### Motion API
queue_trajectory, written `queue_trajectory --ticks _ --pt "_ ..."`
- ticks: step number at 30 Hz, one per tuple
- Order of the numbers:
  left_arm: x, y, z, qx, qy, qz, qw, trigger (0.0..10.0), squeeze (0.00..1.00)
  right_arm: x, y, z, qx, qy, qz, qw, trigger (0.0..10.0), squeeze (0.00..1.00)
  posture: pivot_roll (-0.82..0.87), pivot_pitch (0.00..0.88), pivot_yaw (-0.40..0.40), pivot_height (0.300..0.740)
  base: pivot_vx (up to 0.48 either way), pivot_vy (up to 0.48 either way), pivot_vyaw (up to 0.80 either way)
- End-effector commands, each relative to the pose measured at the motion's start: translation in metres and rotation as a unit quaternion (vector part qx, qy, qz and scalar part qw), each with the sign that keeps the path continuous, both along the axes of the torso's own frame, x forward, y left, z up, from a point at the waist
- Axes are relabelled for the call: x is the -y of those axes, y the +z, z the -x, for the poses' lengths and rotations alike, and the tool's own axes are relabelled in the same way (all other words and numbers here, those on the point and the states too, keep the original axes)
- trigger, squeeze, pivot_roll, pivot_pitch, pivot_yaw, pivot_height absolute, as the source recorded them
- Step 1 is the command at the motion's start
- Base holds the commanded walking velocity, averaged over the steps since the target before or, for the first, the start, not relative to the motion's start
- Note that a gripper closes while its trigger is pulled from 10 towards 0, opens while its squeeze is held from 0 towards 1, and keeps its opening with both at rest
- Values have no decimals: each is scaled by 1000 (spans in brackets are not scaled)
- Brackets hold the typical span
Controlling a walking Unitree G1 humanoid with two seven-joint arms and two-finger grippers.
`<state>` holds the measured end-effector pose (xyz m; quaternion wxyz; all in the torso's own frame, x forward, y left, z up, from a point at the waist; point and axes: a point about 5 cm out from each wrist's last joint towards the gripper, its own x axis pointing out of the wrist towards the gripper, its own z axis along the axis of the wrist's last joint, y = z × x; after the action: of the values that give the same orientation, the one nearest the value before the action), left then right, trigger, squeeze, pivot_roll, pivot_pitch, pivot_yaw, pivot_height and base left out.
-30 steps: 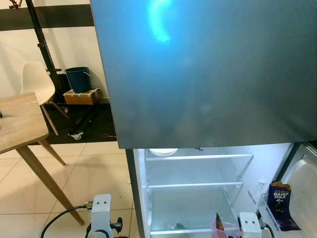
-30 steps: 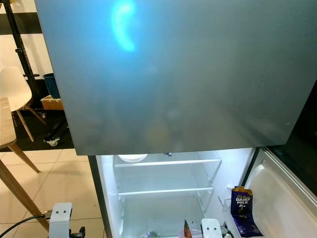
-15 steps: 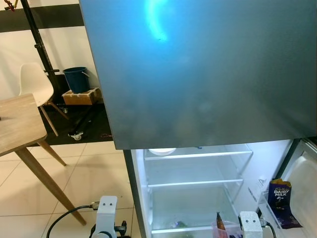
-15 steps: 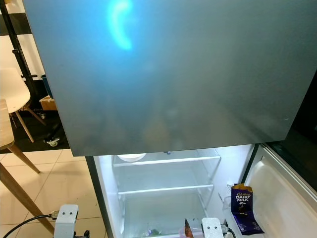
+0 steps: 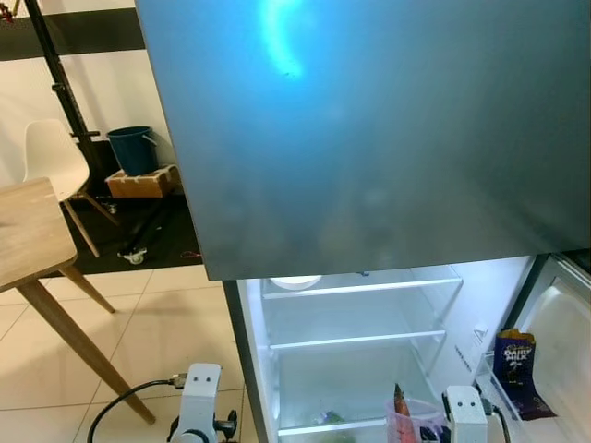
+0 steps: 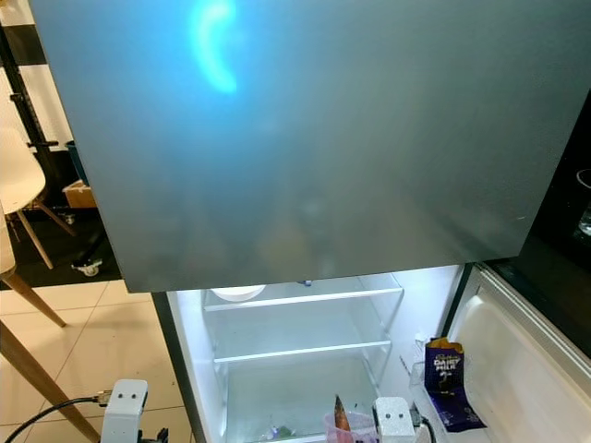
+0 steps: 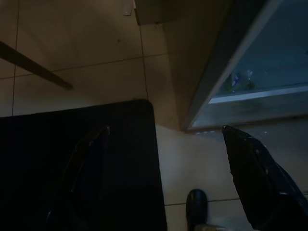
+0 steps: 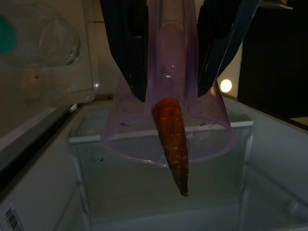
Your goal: Restocking fridge
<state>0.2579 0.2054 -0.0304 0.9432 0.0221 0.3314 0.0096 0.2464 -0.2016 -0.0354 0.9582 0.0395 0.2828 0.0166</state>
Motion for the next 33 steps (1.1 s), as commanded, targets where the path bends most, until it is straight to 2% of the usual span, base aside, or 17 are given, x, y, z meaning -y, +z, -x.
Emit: queue_trajectory --ticks 1,4,5,6,7,9,10,11,16,19,22,27,33 --pt "6 -5 6 -4 -10 -4 1000 10000 0 6 26 -25 80 -25 -10 996 10000 0 -51 31 8 740 0 0 0" --pt "7 -7 8 -6 -11 -3 1000 10000 0 4 28 -27 89 -22 -17 996 10000 0 -52 31 9 740 0 0 0" --pt "9 -9 11 -12 -15 -5 1000 10000 0 1 25 -25 75 -14 -22 997 10000 0 -55 30 14 740 0 0 0" --pt "9 -12 14 -19 -17 -8 1000 10000 0 -1 15 -18 38 -7 -26 999 10000 0 -56 27 14 740 0 0 0" --pt "9 -12 14 -19 -17 -8 1000 10000 0 -1 15 -18 38 -7 -26 999 10000 0 -56 27 14 740 0 0 0" --pt "7 -14 18 -24 -8 -11 1000 10000 0 -5 -8 5 -57 29 -1 998 10000 0 -54 27 9 740 0 0 0" --pt "7 -14 18 -24 -8 -11 1000 10000 0 -5 -8 5 -57 29 -1 998 10000 0 -54 27 9 740 0 0 0" --pt "2 -15 20 -23 9 -10 1000 10000 0 -6 -17 16 -80 39 15 996 10000 0 -54 33 8 740 0 0 0" --pt "-5 -18 26 -38 18 -24 999 10000 0 1 -19 23 -77 -5 16 997 10000 0 -52 49 23 740 0 0 0" --pt "-8 -21 32 -42 19 -22 999 10000 0 10 -26 35 -90 -58 40 993 10000 0 -54 56 25 740 0 0 0" --pt "-8 -16 26 -22 31 -4 999 10000 0 17 -21 35 -56 -105 51 992 10000 0 -61 59 36 740 0 0 0" --pt "-4 -16 24 -24 20 0 1000 10000 0 17 -18 32 -37 -119 39 991 10000 0 -75 61 41 740 0 0 0" --pt "0 -17 24 -28 17 -8 999 10000 0 11 -18 29 -36 -98 13 994 10000 0 -75 70 41 740 0 0 0"
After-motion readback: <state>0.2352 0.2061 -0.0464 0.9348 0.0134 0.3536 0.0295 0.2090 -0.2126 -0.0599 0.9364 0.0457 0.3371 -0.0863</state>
